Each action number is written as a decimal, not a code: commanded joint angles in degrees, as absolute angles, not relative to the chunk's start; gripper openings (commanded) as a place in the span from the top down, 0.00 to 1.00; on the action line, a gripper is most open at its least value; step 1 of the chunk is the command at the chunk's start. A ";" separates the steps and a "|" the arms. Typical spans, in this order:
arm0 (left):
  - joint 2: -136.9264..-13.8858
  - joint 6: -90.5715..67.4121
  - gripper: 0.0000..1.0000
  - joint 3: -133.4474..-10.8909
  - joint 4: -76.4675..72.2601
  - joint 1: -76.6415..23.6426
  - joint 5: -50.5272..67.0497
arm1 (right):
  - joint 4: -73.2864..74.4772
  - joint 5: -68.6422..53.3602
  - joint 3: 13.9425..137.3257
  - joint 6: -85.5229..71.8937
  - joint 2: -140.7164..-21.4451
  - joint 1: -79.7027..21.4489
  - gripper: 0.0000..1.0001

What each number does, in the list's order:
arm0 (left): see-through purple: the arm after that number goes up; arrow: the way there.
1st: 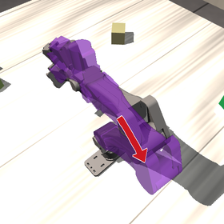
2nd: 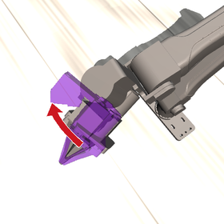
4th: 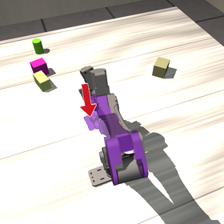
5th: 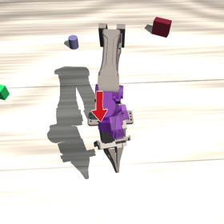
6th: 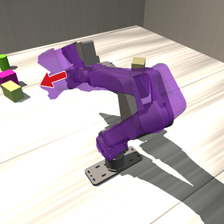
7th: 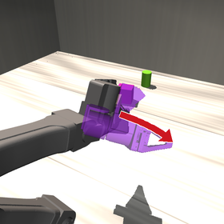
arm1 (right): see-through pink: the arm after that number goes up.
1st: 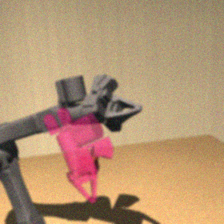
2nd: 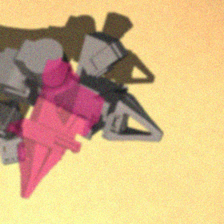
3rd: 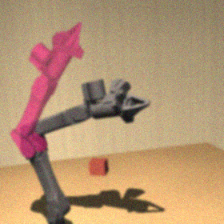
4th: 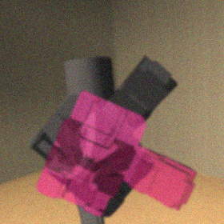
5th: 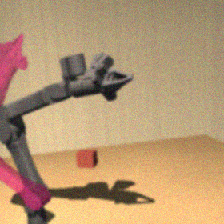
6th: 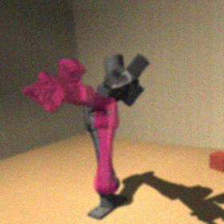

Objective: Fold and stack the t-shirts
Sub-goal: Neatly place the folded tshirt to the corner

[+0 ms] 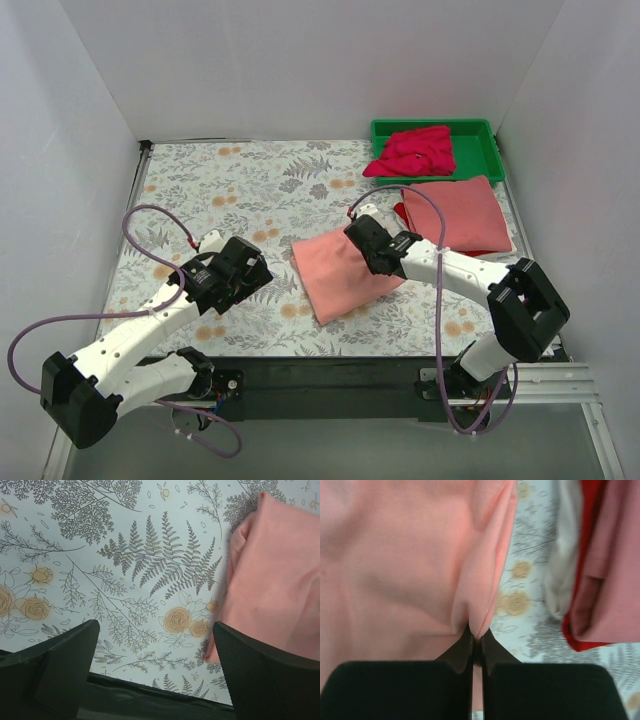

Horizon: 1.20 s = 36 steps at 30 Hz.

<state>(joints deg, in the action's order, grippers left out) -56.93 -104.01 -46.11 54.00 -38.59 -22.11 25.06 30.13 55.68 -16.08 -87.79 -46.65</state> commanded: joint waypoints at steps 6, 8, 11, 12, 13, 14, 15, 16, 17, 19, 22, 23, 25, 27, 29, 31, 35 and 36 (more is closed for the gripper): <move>-56.43 -105.55 0.02 -45.44 56.07 -38.76 -25.40 | 30.32 45.79 63.36 8.42 -83.50 -40.88 0.99; -56.43 -105.91 0.02 -45.35 56.16 -38.76 -25.84 | 30.32 45.97 64.33 15.08 -82.79 -40.08 0.99; -56.43 -106.34 0.02 -45.26 56.51 -38.76 -26.01 | 30.32 45.97 66.97 21.07 -82.35 -38.06 0.99; -56.34 -106.52 0.02 -45.18 56.69 -38.76 -26.10 | 30.32 45.97 67.67 21.96 -82.18 -37.10 0.99; -56.25 -106.70 0.02 -45.09 56.78 -38.76 -26.19 | 30.32 45.18 68.89 22.67 -81.57 -36.39 0.99; -56.25 -106.87 0.02 -45.00 56.78 -38.76 -26.45 | 30.24 44.48 69.69 23.89 -81.30 -35.86 0.99; -56.34 -107.05 0.02 -45.00 56.95 -38.76 -26.63 | 30.23 42.47 70.48 24.25 -81.04 -34.29 0.99; -56.34 -107.22 0.02 -45.09 57.21 -38.76 -26.72 | 30.23 41.23 72.14 24.69 -80.51 -33.58 0.99; -56.42 -107.23 0.02 -45.17 57.39 -38.76 -26.63 | 30.15 40.26 72.94 25.13 -80.33 -32.88 0.99; -56.43 -107.40 0.02 -45.00 57.57 -38.76 -26.72 | 30.32 39.11 75.57 25.22 -80.24 -30.86 0.99; -56.69 -107.93 0.02 -44.56 57.48 -38.76 -27.07 | 31.02 38.94 77.43 26.19 -80.16 -29.45 0.99; -56.95 -108.10 0.02 -44.65 57.65 -38.85 -27.16 | 31.29 38.67 78.91 26.28 -80.16 -28.92 0.99; -57.13 -108.46 0.02 -44.74 58.18 -38.76 -27.42 | 31.99 37.53 80.32 25.84 -80.24 -28.48 0.99; -57.22 -108.54 0.02 -44.91 58.18 -38.76 -27.51 | 32.87 35.96 82.52 25.32 -80.33 -27.95 0.99; -57.13 -108.54 0.02 -44.74 58.01 -38.76 -27.60 | 33.66 35.25 84.10 24.61 -80.24 -27.86 0.99; -57.04 -108.54 0.02 -44.74 57.83 -38.85 -27.68 | 34.19 33.75 85.16 24.44 -79.98 -27.86 0.99; -57.13 -108.37 0.02 -45.00 57.92 -38.76 -27.95 | 35.24 31.03 87.62 24.52 -79.37 -27.77 0.99; -57.13 -108.37 0.02 -45.17 57.92 -38.76 -28.04 | 36.11 30.94 88.85 24.52 -79.37 -27.77 0.99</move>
<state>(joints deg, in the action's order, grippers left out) -57.43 -107.81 -44.82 57.23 -38.59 -25.15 36.56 32.51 83.90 24.23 -82.19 -28.12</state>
